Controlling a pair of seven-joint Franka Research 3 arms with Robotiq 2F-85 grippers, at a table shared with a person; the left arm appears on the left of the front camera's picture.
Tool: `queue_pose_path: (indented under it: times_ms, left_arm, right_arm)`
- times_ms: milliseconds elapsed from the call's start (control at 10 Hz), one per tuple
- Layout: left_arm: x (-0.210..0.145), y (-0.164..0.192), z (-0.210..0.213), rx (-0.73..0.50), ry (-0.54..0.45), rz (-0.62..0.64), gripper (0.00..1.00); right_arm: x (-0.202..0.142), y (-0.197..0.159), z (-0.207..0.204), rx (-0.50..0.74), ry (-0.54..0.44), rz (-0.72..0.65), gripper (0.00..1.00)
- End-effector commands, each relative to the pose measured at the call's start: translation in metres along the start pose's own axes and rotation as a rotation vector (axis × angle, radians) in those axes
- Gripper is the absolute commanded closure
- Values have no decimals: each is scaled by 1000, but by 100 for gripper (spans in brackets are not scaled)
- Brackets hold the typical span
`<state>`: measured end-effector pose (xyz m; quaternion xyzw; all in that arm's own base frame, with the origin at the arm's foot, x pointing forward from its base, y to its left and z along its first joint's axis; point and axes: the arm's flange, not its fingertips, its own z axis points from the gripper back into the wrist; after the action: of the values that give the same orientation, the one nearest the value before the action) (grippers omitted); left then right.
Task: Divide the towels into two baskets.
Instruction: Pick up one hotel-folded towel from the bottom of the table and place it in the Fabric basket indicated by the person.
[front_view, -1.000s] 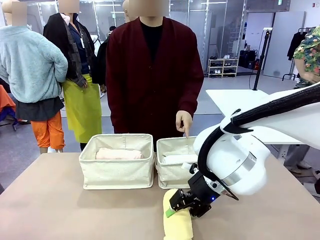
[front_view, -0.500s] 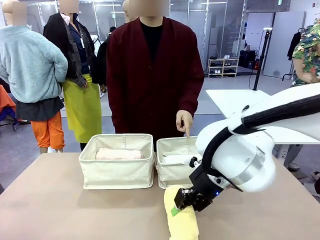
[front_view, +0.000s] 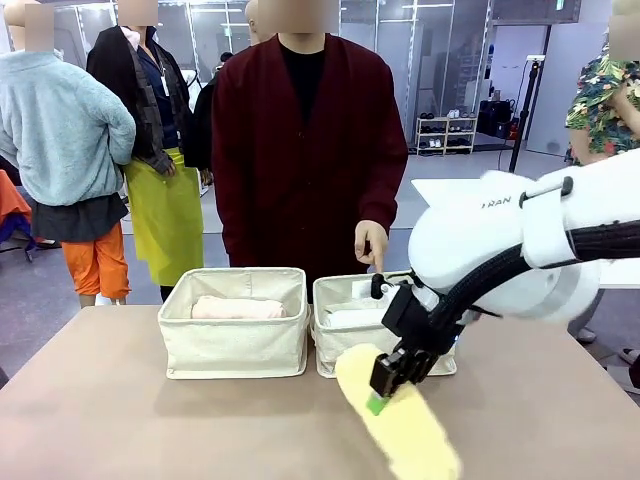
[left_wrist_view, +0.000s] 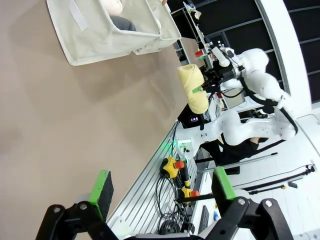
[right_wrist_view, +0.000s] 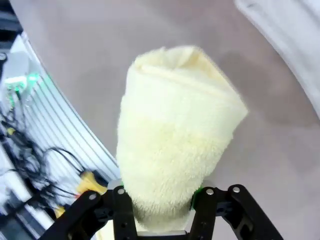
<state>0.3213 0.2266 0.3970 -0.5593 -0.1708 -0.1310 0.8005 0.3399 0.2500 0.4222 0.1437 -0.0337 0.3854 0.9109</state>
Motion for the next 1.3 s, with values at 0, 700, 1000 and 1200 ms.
queue_pose_path:
  times_ms: [0, 700, 1000, 1200]
  left_arm:
    - [-1, -2, 2, 0, -4, -6, 0]
    - [-1, -2, 2, 0, -4, -6, 0]
    - [-1, -2, 2, 0, -4, -6, 0]
    - [-1, -2, 2, 0, -4, -6, 0]
  right_arm:
    - [22, 0, 18, -162, 140, 320, 100]
    - [20, 0, 11, -198, 192, 432, 63]
    - [49, 2, 49, -390, 120, 791, 63]
    - [93, -23, 68, -509, 235, 945, 63]
